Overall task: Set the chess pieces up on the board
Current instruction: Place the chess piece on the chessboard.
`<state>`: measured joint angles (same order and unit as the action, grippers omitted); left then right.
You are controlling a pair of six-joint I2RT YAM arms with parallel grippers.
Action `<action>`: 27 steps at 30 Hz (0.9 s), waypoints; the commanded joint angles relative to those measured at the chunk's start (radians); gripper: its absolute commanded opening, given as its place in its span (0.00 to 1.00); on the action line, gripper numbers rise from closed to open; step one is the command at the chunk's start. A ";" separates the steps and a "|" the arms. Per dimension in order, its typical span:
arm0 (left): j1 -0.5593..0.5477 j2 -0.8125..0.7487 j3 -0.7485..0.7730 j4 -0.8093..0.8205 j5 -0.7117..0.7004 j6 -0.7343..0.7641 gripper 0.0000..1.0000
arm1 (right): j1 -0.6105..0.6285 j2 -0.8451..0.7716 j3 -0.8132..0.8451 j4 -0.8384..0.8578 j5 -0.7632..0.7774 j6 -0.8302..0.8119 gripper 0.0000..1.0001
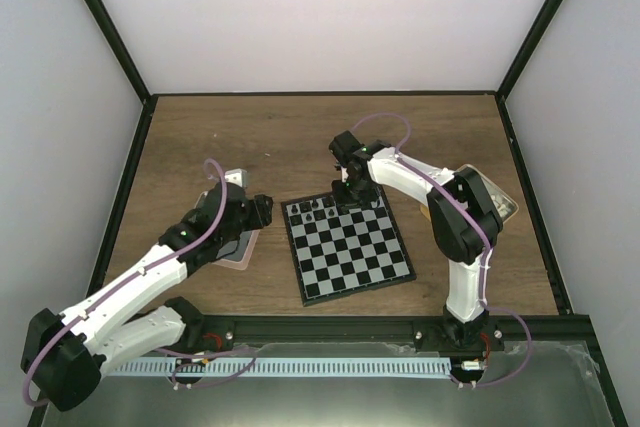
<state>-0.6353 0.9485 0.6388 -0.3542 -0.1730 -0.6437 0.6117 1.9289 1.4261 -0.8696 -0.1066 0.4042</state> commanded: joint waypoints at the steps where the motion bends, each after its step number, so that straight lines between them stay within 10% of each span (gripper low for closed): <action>1: 0.001 0.001 -0.001 -0.011 -0.006 0.007 0.66 | -0.004 0.000 0.037 0.006 -0.020 -0.001 0.18; 17: 0.003 0.025 -0.044 -0.178 -0.038 -0.124 0.69 | -0.004 -0.031 -0.005 0.069 -0.029 0.004 0.14; 27: 0.004 0.042 -0.095 -0.201 0.042 -0.160 0.67 | -0.004 -0.122 -0.019 0.082 0.044 0.018 0.34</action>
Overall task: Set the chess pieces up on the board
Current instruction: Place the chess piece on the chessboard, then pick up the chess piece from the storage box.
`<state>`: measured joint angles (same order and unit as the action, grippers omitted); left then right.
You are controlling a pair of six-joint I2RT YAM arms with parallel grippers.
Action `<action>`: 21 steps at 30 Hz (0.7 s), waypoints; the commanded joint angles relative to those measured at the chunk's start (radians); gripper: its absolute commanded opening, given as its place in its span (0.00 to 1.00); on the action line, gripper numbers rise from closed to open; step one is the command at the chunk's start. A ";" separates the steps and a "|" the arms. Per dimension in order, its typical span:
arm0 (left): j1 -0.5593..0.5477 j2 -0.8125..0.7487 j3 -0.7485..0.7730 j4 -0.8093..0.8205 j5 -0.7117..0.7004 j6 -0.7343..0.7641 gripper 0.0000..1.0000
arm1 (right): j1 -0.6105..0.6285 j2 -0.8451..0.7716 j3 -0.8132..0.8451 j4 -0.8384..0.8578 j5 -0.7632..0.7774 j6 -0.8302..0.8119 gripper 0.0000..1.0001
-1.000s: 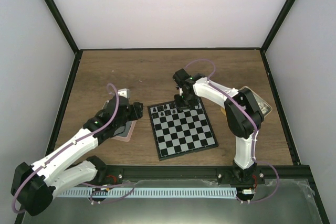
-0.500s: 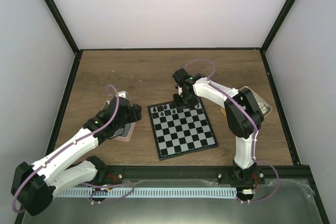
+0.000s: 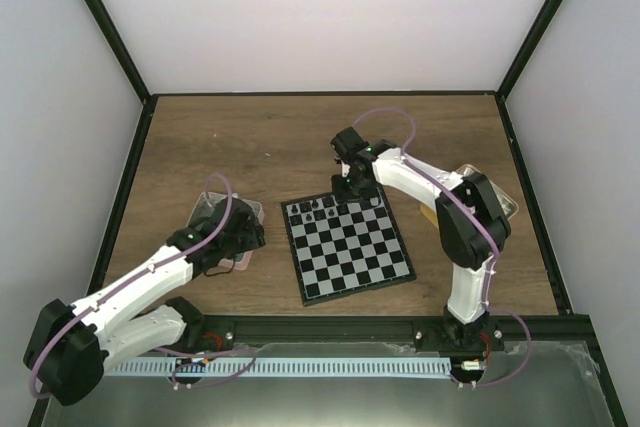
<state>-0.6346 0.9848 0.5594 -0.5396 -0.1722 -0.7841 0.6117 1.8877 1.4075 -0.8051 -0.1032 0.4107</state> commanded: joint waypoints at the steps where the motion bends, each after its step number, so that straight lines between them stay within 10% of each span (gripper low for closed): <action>1: 0.004 0.007 -0.017 -0.018 0.051 -0.018 0.64 | -0.005 -0.094 -0.005 0.022 0.046 0.018 0.35; 21: 0.006 0.075 0.026 -0.105 0.097 -0.113 0.06 | -0.003 -0.523 -0.335 0.195 0.040 0.159 0.36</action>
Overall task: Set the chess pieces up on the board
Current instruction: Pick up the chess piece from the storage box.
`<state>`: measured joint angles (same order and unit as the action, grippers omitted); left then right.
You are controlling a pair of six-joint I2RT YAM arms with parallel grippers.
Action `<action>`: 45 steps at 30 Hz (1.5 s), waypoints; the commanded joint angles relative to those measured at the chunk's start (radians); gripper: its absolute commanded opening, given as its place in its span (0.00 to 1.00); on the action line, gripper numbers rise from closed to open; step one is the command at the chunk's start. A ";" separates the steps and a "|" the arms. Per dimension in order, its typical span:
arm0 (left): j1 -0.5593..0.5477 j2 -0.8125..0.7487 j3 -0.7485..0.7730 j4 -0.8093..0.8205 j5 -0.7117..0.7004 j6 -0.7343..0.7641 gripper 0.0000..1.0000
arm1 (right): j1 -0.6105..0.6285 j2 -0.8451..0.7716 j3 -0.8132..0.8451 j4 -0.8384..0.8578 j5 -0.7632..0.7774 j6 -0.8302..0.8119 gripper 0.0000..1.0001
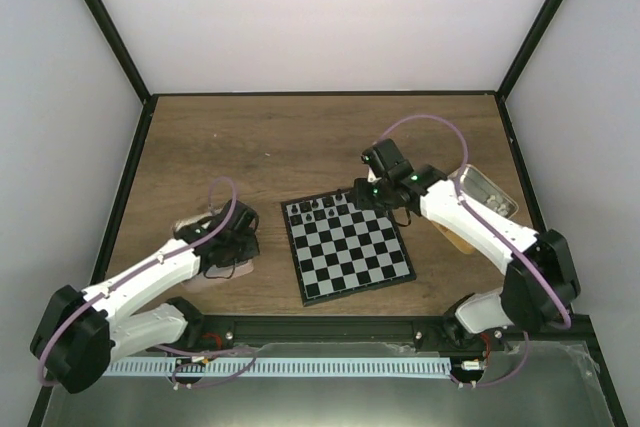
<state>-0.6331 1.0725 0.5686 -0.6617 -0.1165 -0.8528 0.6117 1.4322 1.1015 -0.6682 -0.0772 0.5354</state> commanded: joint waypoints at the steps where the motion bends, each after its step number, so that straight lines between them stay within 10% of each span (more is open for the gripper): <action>1: 0.003 -0.003 0.022 0.036 0.052 -0.055 0.05 | -0.003 -0.081 -0.035 0.062 0.021 0.034 0.36; 15: 0.041 0.271 0.192 0.178 -0.044 -0.215 0.08 | -0.004 -0.109 -0.097 0.154 0.076 -0.009 0.36; 23: 0.093 0.303 0.264 0.164 -0.021 -0.168 0.41 | -0.004 -0.107 -0.100 0.178 0.092 -0.011 0.36; 31: 0.118 0.175 0.180 0.035 -0.110 -0.143 0.26 | -0.004 -0.105 -0.135 0.219 0.086 -0.003 0.36; 45: 0.188 0.204 0.043 0.317 0.146 0.008 0.31 | -0.004 -0.076 -0.144 0.235 0.060 0.003 0.36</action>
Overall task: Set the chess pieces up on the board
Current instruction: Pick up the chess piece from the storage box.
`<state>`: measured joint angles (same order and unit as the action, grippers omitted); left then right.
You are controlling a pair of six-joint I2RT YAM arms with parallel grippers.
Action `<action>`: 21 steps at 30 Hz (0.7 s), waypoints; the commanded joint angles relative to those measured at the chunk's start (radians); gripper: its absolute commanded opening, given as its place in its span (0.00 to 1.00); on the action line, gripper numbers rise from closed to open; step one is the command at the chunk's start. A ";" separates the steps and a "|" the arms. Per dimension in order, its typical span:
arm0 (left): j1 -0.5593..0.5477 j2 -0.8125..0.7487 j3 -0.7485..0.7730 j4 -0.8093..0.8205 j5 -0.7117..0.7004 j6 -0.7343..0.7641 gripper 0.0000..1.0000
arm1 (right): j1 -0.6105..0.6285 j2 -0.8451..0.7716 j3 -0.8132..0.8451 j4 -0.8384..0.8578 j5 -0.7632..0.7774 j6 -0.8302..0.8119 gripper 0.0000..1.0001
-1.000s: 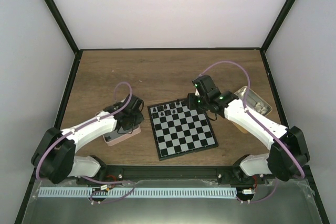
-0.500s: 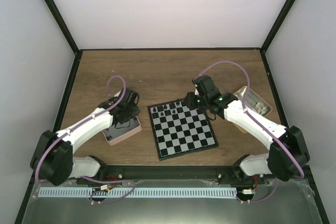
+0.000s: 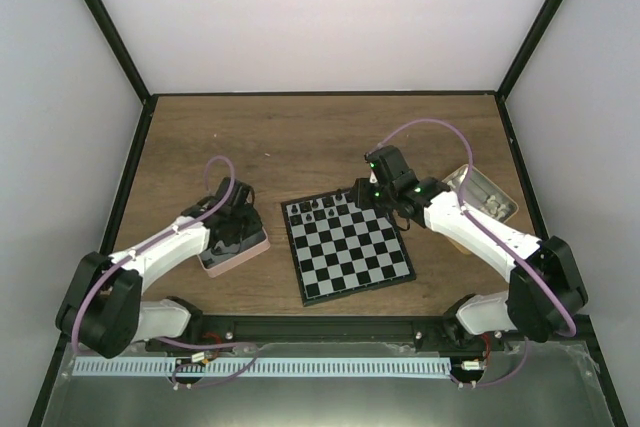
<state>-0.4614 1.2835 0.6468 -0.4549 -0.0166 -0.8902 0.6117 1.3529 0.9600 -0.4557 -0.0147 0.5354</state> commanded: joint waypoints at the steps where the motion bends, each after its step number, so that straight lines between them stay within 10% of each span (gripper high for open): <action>1: 0.023 -0.011 -0.049 0.130 0.049 0.045 0.32 | -0.003 0.002 -0.003 0.020 -0.002 0.003 0.36; 21: 0.056 0.038 -0.074 0.205 0.094 0.090 0.33 | -0.004 0.008 -0.007 0.015 -0.002 0.005 0.36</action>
<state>-0.4114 1.3205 0.5831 -0.2993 0.0437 -0.8253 0.6117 1.3575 0.9504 -0.4522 -0.0189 0.5365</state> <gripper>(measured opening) 0.325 0.360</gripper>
